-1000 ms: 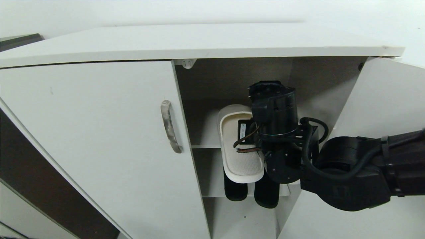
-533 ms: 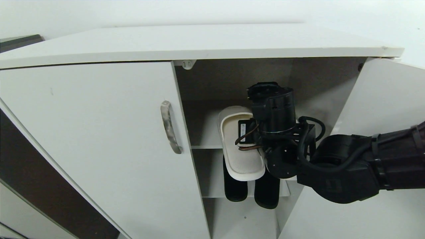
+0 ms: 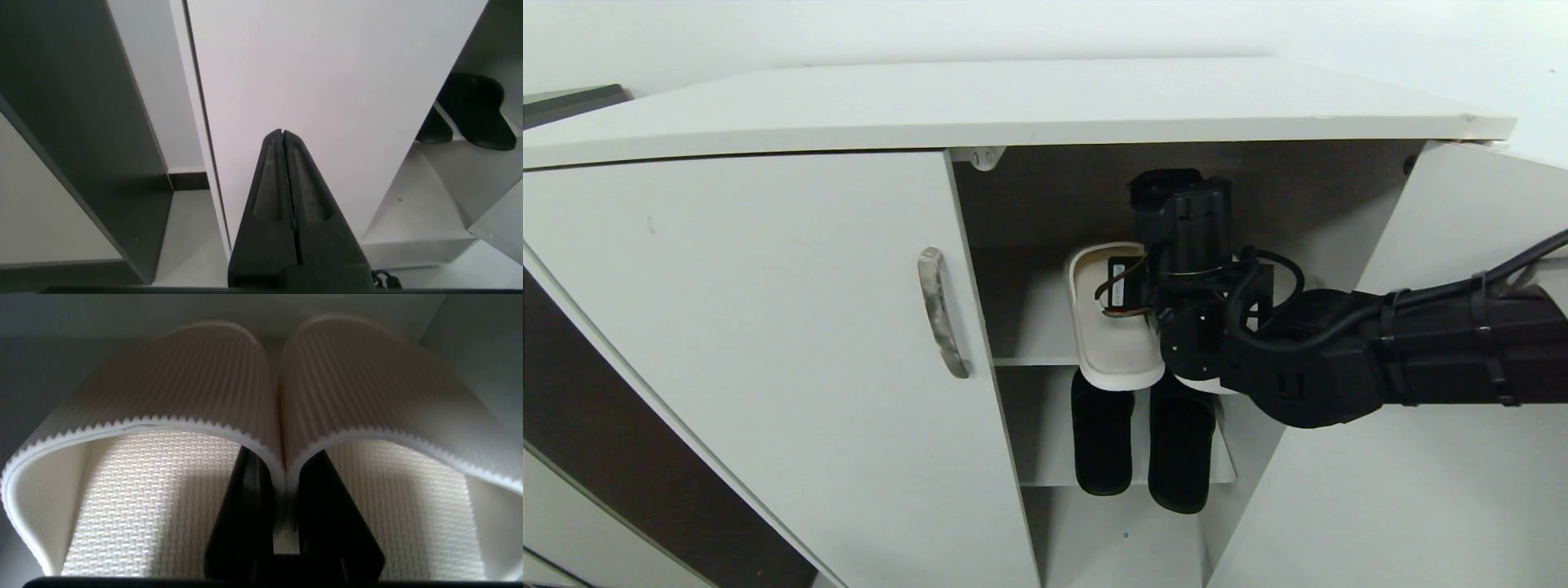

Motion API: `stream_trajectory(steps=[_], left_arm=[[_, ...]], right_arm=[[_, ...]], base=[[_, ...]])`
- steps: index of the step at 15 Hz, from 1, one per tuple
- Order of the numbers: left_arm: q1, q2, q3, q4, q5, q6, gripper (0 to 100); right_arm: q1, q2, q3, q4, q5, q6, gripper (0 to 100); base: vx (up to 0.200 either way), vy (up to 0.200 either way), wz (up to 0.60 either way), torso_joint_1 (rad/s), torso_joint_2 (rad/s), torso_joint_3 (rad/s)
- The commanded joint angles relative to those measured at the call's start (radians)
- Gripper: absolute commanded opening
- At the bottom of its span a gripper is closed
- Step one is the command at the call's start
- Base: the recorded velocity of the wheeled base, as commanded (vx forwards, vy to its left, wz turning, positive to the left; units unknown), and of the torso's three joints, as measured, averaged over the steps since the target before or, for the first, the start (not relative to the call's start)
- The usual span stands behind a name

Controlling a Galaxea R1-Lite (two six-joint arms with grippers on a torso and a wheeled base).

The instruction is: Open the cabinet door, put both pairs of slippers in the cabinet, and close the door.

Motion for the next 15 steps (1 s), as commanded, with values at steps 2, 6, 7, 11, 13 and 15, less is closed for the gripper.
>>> stream_trajectory(steps=[2, 6, 7, 11, 13, 15], left_arm=[[0.000, 0.001, 0.000, 0.000, 0.000, 0.000, 0], [0.000, 0.001, 0.000, 0.000, 0.000, 0.000, 0], [0.000, 0.001, 0.000, 0.000, 0.000, 0.000, 0], [0.000, 0.001, 0.000, 0.000, 0.000, 0.000, 0], [0.000, 0.001, 0.000, 0.000, 0.000, 0.000, 0], [0.000, 0.001, 0.000, -0.002, 0.000, 0.000, 0]], right_arm=[[0.000, 0.022, -0.037, 0.011, 0.000, -0.002, 0], [-0.002, 0.037, -0.038, 0.015, 0.000, -0.009, 0], [-0.002, 0.039, -0.038, 0.015, 0.000, -0.009, 0], [0.000, 0.045, -0.038, 0.014, 0.000, -0.007, 0], [0.000, 0.043, -0.037, 0.014, 0.000, -0.007, 100], [0.003, 0.043, -0.027, 0.017, 0.000, -0.007, 100]], base=[[0.000, 0.000, 0.00, 0.000, 0.00, 0.000], [0.000, 0.000, 0.00, 0.000, 0.00, 0.000], [0.000, 0.000, 0.00, 0.000, 0.00, 0.000], [0.000, 0.000, 0.00, 0.000, 0.00, 0.000], [0.000, 0.000, 0.00, 0.000, 0.00, 0.000], [0.000, 0.000, 0.00, 0.000, 0.00, 0.000]])
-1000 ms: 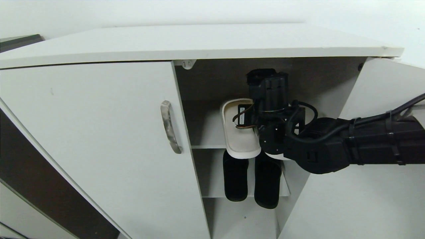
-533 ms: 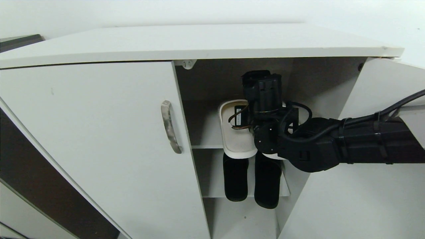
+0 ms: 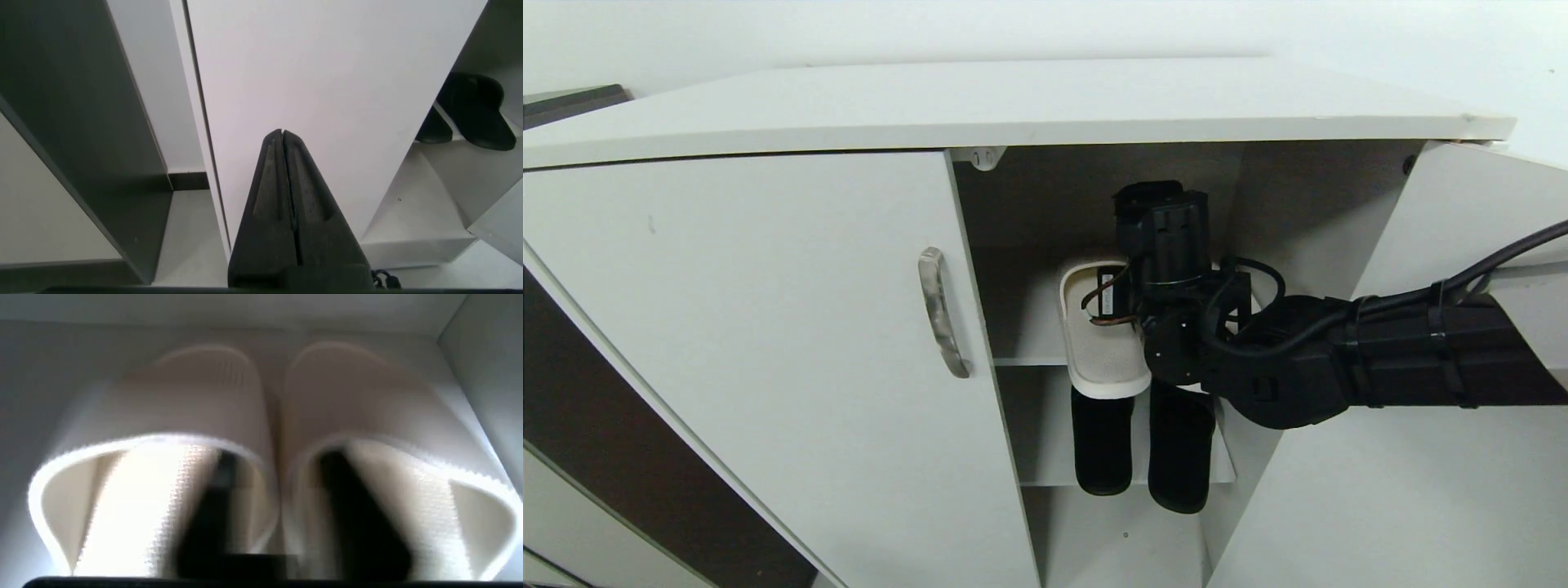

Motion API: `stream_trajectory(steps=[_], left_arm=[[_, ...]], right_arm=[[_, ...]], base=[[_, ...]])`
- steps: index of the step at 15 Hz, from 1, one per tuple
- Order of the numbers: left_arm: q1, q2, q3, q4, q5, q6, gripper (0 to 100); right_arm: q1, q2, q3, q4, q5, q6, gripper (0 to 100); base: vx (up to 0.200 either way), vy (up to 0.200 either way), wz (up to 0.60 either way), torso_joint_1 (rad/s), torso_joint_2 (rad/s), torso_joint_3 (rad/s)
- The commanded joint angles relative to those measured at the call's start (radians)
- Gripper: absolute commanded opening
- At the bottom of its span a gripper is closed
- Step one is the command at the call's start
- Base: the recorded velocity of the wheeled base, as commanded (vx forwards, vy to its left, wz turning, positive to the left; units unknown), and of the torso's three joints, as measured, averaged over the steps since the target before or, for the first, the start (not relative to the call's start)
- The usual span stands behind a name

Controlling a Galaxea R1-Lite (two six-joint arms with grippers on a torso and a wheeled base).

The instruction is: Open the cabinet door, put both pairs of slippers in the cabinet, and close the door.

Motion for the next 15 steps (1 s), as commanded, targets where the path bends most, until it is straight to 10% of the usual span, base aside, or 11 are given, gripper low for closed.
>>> stream_trajectory(steps=[1, 10, 11, 15], left_arm=[[0.000, 0.001, 0.000, 0.000, 0.000, 0.000, 0], [0.000, 0.001, 0.000, 0.000, -0.001, 0.000, 0], [0.000, 0.001, 0.000, 0.000, -0.001, 0.000, 0], [0.000, 0.001, 0.000, 0.000, 0.000, 0.000, 0]], right_arm=[[0.006, -0.008, 0.020, -0.001, 0.000, 0.000, 100], [0.166, -0.255, 0.357, -0.107, -0.029, 0.000, 100], [0.180, -0.263, 0.392, -0.143, -0.031, 0.000, 0], [0.192, -0.250, 0.417, -0.187, -0.035, -0.006, 0]], base=[[0.000, 0.000, 0.00, 0.000, 0.00, 0.000], [0.000, 0.000, 0.00, 0.000, 0.00, 0.000], [0.000, 0.000, 0.00, 0.000, 0.00, 0.000], [0.000, 0.000, 0.00, 0.000, 0.00, 0.000]])
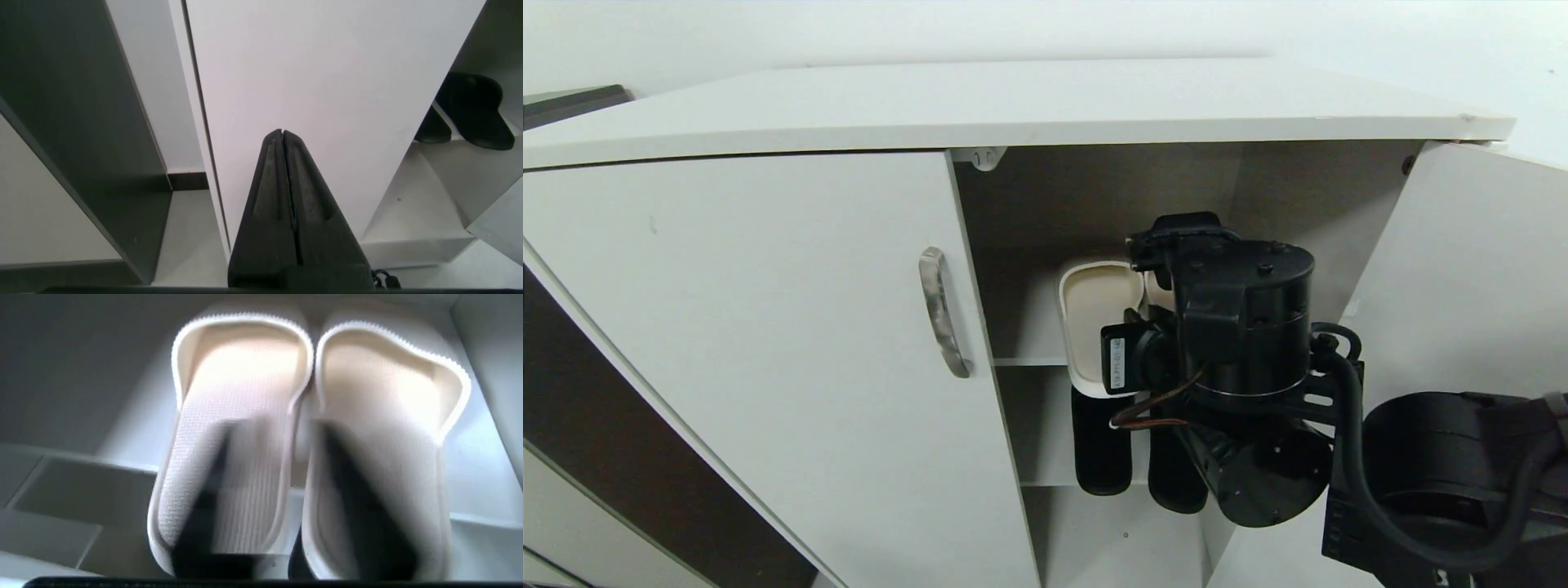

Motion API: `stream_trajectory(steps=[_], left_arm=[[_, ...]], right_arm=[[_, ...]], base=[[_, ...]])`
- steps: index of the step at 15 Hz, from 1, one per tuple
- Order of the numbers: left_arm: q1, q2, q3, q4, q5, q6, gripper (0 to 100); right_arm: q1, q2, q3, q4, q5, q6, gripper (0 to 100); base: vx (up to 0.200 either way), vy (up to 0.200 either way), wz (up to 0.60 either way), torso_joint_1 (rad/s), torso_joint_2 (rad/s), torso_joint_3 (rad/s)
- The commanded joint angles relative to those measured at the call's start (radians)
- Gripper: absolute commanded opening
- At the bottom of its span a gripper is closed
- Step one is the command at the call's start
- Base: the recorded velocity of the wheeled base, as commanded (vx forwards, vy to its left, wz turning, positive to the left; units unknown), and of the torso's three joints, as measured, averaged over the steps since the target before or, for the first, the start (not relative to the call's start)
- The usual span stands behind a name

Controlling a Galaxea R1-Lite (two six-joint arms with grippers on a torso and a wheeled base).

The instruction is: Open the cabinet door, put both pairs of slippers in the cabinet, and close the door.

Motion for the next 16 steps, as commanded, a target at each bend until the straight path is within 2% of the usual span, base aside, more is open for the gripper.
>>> stream_trajectory(steps=[1, 7, 16], left_arm=[[0.001, 0.001, 0.000, 0.000, -0.001, 0.000, 0], [0.001, 0.001, 0.000, 0.000, -0.001, 0.000, 0], [0.001, 0.001, 0.000, 0.000, -0.001, 0.000, 0]], right_arm=[[0.008, -0.004, 0.006, -0.001, 0.000, 0.000, 0], [0.010, -0.002, 0.031, -0.010, 0.000, 0.008, 0], [0.008, 0.005, 0.041, -0.032, 0.000, 0.005, 0]], base=[[0.000, 0.000, 0.00, 0.000, 0.00, 0.000], [0.000, 0.000, 0.00, 0.000, 0.00, 0.000], [-0.200, 0.000, 0.00, 0.002, 0.00, 0.003]])
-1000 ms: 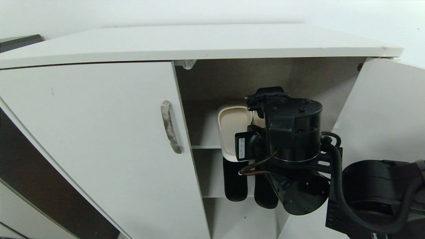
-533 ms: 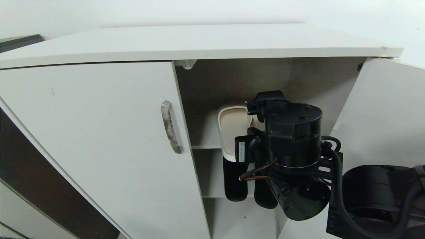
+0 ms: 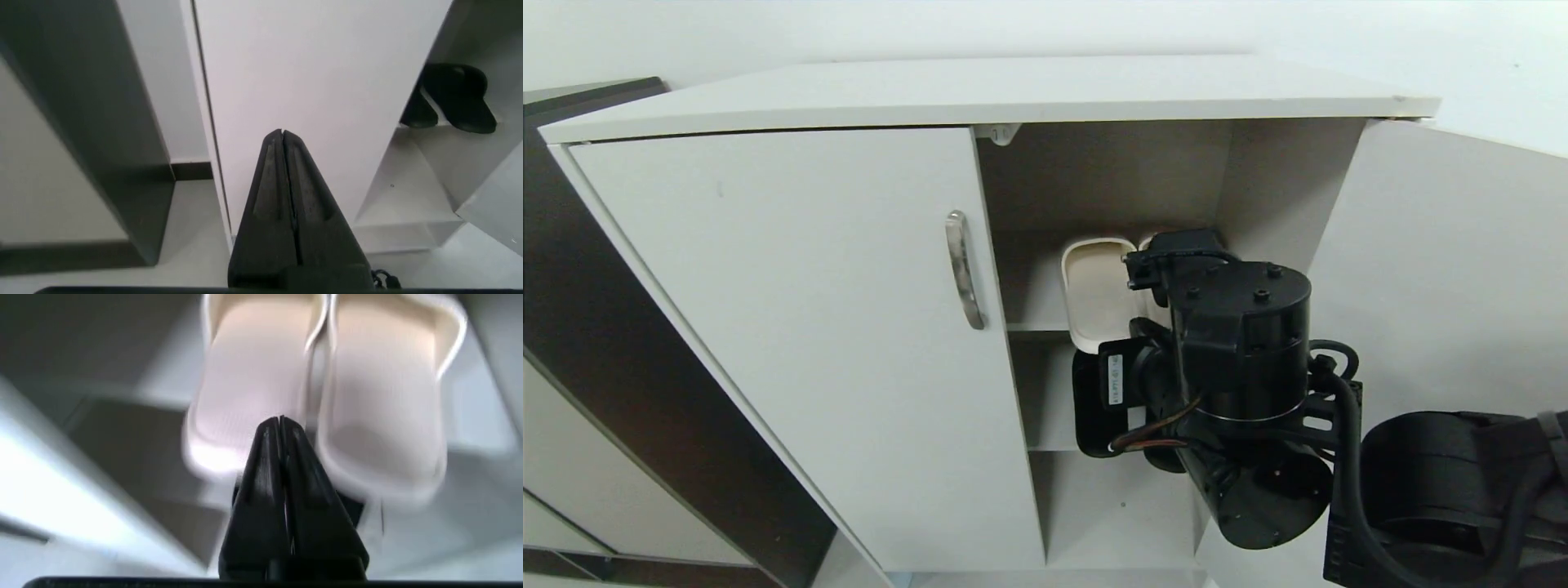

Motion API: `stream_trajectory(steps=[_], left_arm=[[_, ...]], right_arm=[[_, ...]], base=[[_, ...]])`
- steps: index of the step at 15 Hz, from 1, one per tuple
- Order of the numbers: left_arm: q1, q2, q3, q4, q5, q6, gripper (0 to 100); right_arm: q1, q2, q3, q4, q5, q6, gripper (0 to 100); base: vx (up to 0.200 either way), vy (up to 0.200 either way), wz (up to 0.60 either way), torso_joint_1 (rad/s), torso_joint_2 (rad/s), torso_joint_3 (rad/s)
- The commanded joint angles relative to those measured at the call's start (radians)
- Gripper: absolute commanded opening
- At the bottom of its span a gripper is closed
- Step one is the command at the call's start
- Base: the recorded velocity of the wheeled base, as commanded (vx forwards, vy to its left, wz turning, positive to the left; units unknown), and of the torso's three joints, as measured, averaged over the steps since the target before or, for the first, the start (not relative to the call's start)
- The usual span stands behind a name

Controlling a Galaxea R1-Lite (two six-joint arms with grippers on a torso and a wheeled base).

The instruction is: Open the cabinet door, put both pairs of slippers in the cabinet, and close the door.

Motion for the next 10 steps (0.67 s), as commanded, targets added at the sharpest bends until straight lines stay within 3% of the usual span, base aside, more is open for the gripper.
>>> stream_trajectory(steps=[1, 10], left_arm=[[0.000, 0.001, 0.000, 0.000, 0.000, 0.000, 0], [0.000, 0.001, 0.000, 0.000, 0.000, 0.000, 0]], right_arm=[[0.002, 0.005, 0.000, -0.003, 0.000, 0.001, 0], [-0.012, 0.007, 0.009, -0.021, 0.000, -0.003, 0]], base=[[-0.200, 0.000, 0.00, 0.012, 0.00, -0.007], [-0.200, 0.000, 0.00, 0.004, 0.00, 0.003]])
